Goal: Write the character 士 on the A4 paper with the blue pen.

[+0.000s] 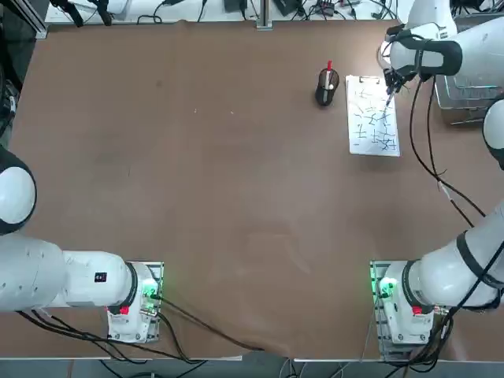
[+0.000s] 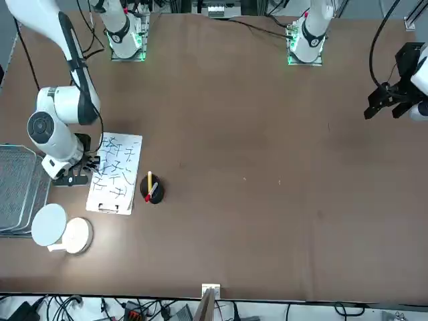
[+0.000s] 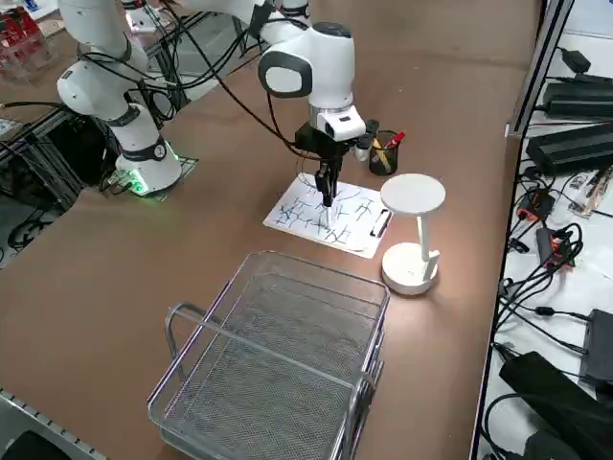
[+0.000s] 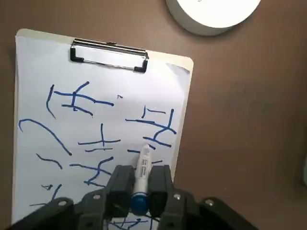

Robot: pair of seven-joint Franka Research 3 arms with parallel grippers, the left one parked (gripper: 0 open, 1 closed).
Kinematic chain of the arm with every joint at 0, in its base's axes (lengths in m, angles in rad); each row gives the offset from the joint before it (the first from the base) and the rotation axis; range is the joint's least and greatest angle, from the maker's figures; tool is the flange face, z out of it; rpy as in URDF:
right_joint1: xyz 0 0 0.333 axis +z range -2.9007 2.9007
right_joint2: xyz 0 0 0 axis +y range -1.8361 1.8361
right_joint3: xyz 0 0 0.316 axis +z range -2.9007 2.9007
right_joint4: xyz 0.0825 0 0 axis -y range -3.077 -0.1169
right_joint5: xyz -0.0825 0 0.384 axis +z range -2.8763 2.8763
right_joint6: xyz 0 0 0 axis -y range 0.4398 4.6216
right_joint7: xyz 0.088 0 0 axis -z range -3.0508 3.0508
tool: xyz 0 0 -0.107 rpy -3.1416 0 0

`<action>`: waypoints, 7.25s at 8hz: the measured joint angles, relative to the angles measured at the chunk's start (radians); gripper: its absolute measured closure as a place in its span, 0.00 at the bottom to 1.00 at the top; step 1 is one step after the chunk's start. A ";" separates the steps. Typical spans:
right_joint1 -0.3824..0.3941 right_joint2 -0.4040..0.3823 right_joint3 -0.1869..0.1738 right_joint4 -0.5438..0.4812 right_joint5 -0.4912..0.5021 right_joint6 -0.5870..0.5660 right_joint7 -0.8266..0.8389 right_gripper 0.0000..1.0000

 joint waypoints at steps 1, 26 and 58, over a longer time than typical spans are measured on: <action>0.000 0.000 0.011 0.000 0.000 0.001 0.016 0.79; -0.004 -0.029 0.041 0.051 0.000 -0.054 -0.303 0.79; -0.065 -0.093 0.042 -0.177 -0.001 0.198 -1.397 0.79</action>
